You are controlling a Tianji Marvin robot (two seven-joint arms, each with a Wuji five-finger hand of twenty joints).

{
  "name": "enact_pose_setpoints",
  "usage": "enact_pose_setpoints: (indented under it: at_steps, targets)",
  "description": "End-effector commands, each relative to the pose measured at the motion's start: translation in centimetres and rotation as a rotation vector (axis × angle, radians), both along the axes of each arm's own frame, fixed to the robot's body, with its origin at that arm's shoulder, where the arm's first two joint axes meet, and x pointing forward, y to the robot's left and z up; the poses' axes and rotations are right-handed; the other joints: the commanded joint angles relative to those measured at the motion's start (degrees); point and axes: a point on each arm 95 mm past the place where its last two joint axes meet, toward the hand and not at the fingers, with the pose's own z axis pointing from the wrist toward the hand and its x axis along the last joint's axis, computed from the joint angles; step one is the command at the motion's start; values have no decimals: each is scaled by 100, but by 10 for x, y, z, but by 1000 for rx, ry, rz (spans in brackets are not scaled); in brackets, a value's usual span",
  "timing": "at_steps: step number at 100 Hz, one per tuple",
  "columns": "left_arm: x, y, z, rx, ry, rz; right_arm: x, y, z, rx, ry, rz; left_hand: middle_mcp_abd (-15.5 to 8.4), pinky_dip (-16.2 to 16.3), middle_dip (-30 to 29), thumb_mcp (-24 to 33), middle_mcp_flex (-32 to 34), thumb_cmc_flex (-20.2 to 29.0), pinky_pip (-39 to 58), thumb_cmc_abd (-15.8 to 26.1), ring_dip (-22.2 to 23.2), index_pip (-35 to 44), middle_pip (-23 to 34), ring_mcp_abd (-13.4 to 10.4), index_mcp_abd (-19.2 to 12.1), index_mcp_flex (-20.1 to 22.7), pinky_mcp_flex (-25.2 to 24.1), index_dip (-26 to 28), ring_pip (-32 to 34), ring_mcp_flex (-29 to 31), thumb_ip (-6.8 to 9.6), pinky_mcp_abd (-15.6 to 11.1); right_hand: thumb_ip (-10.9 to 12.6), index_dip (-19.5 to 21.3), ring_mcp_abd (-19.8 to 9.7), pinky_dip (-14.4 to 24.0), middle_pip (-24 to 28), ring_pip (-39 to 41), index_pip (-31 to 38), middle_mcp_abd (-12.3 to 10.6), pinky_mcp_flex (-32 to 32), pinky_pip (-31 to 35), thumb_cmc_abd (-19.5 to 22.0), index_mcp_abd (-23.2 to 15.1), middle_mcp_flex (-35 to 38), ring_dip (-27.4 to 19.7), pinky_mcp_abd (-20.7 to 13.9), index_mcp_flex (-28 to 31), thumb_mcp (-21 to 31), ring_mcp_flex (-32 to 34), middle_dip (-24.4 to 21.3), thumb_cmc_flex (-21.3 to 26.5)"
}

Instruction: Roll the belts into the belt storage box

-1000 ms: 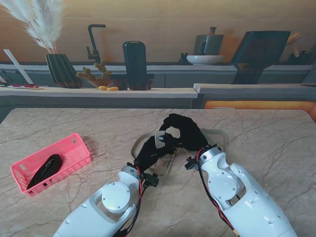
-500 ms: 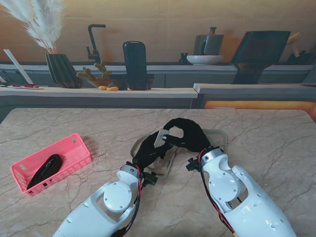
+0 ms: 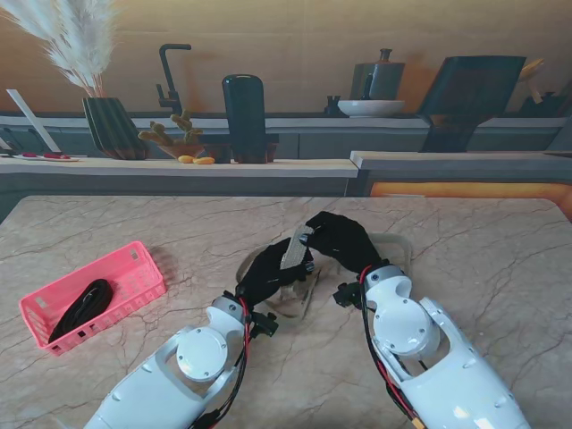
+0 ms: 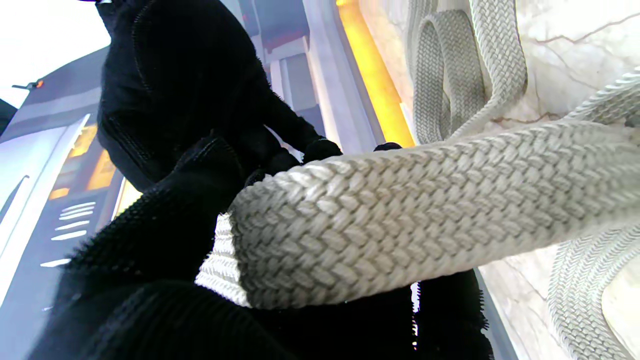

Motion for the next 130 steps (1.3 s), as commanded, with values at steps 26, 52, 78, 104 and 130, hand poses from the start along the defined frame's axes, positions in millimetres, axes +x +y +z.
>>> enact_pose_setpoints:
  at_steps: [26, 52, 78, 104, 130]
  targets:
    - [-6, 3, -1, -69, 52, -14, 5, -1, 6, 25, 7, -29, 320, 116, -342, -488, -163, -763, -217, 656, -46, -514, -305, 146, 143, 599, -257, -151, -212, -237, -120, 165, 253, 195, -218, 16, 35, 149, 593, -136, -57, 311, 603, -419, 236, 129, -59, 251, 259, 169, -15, 613]
    - [-5, 9, 1, -67, 43, -35, 6, -2, 8, 28, 8, -15, 500, 178, -393, -774, -241, -1790, -332, 964, -59, -1051, -466, 321, 532, 734, -392, -69, -311, -388, 136, 289, 244, 170, -211, -34, -11, 119, 583, -158, -32, 362, 570, -411, 287, 123, -63, 290, 280, 203, -29, 607]
    - [-6, 12, 3, -57, 53, -53, 9, -5, 11, 23, -3, -12, 522, 191, -469, -725, -25, -39, -363, 1136, -126, -1052, -607, 368, 348, 903, -319, -128, -393, -255, -110, 290, 241, 160, -226, -68, -39, 100, 571, -181, -24, 368, 561, -421, 304, 126, -52, 301, 299, 220, -25, 594]
    - [-8, 11, 4, -67, 78, -56, 12, -7, 9, 1, 3, -10, 488, 264, -93, -227, 560, 333, 216, 1101, 120, 84, 198, 398, 478, 1099, -26, 124, 450, 311, 46, 204, 238, 139, -224, -89, -67, 90, 551, -156, -3, 377, 565, -406, 287, 131, -51, 280, 286, 234, -24, 581]
    - [-11, 7, 8, -119, 135, 22, 17, -8, 0, -90, -27, -1, 674, 253, 60, 1377, 1057, -541, 1046, 456, 159, 725, 978, 546, 695, 1541, 187, 42, 1370, 782, 409, 180, 271, -103, -115, -126, -169, 31, 339, 35, -82, 355, 397, -116, -45, 127, -29, -147, 123, 49, -66, 207]
